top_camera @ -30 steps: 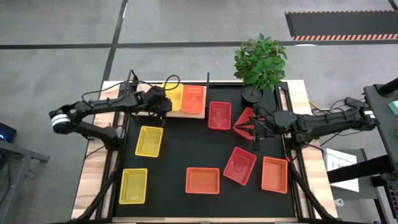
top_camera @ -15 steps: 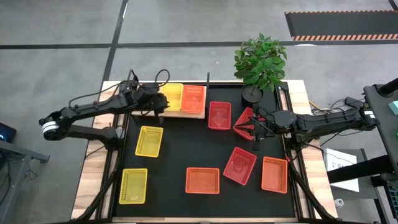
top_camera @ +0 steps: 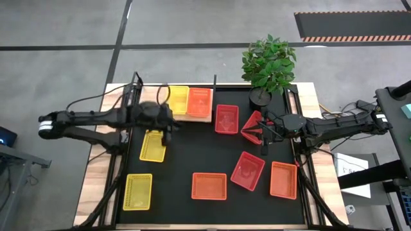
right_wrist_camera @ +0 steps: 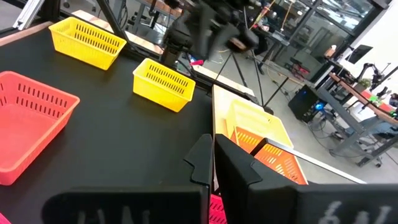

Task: Stack baskets on shelf by color
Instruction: Stack the top yellow bin on top of the other yellow bin on the shelf

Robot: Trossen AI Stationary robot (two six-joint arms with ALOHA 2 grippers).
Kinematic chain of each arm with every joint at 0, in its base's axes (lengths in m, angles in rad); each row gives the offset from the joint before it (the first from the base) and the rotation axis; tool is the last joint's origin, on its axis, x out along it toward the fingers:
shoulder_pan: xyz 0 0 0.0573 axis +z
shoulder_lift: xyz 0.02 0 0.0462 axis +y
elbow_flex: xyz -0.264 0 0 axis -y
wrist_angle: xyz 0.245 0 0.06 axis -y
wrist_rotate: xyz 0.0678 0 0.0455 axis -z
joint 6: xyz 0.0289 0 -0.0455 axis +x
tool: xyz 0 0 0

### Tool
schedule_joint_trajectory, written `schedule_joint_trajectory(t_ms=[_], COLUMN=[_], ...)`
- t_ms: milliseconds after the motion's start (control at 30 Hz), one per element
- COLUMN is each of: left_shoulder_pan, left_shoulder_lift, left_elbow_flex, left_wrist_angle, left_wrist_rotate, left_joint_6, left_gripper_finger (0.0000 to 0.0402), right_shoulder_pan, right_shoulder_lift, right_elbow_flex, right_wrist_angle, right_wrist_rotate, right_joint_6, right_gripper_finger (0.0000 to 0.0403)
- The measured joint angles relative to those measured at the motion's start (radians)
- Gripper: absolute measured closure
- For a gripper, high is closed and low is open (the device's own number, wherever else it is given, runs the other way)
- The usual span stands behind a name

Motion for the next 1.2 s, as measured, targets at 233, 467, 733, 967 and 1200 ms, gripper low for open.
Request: schedule_joint_trajectory(t_ms=[233,467,733,967,1200], left_shoulder_pan=[-0.258,-0.365,-0.400,-0.426,-0.474], left_shoulder_lift=[0.022,0.030,0.164,0.348,0.470], left_elbow_flex=[0.002,0.052,0.228,0.417,0.520], left_wrist_angle=[-0.013,-0.117,-0.425,-0.722,-0.888], left_wrist_rotate=[-0.121,-0.167,-0.183,-0.167,-0.104], left_joint_6=[-0.167,-0.298,-0.317,-0.273,-0.202], left_gripper_finger=[0.0338,0.0338,0.0338,0.0338,0.0338], right_shoulder_pan=[0.000,0.000,0.000,0.000,0.000], right_shoulder_lift=[0.000,0.000,0.000,0.000,0.000], right_elbow_flex=[0.000,0.000,0.000,0.000,0.000], right_wrist_angle=[0.000,0.001,0.020,0.020,0.018], right_wrist_rotate=[0.000,0.000,0.000,0.000,0.000], right_joint_6=[0.013,0.024,0.040,0.041,0.042], right_gripper_finger=[0.0394,0.0394,0.0394,0.0394,0.0394])
